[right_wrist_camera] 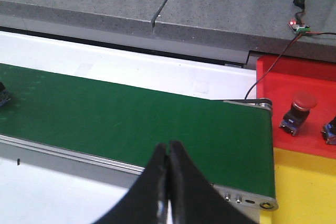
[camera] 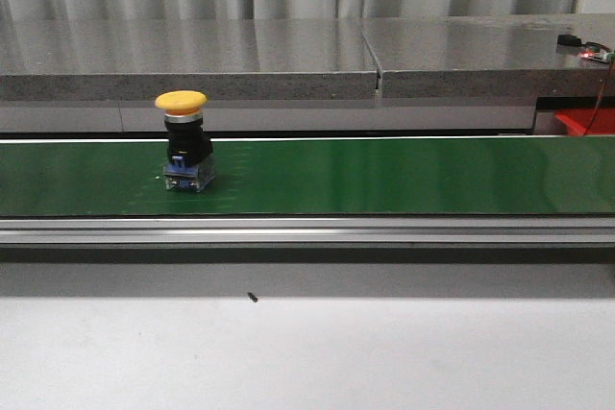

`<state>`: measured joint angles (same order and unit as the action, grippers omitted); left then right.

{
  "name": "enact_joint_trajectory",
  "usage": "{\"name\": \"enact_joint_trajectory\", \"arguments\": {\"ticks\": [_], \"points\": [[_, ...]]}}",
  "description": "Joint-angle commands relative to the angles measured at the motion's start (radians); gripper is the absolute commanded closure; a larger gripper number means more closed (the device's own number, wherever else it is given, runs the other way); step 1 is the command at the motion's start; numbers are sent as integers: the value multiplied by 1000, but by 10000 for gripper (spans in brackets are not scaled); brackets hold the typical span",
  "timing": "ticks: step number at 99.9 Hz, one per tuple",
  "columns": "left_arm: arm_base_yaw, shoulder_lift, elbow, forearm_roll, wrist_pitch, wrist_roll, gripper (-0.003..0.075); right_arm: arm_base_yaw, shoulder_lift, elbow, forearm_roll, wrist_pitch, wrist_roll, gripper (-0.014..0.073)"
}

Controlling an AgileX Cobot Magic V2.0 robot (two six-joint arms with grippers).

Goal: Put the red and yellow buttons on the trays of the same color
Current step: 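Grasp the second yellow button and set it on the belt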

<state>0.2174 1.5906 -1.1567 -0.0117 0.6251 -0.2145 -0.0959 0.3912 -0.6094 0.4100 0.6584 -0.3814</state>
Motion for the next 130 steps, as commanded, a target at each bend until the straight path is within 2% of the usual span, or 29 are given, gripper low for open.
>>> {"name": "enact_joint_trajectory", "arguments": {"ticks": [1,69,79,98,105,117,130], "points": [[-7,-35,-32,-19,-47,-1,624,1,5,-22,21,-63,-4,662],[-7,-34,-32,-32,26,-1,608,1,5,-22,21,-63,-4,662],[-7,-34,-30,-32,31,-1,538,1,5,-22,21,-63,-4,662],[-9,-31,-30,-32,33,1,283,1,5,-22,21,-63,-4,662],[-9,-31,-30,-32,33,1,211,1,5,-22,21,-63,-4,662],[-9,-31,-34,-44,31,1,148,1,5,-22,21,-63,-4,662],[-14,-39,-75,-54,45,1,145,1,5,-22,21,-63,-4,662]]}}
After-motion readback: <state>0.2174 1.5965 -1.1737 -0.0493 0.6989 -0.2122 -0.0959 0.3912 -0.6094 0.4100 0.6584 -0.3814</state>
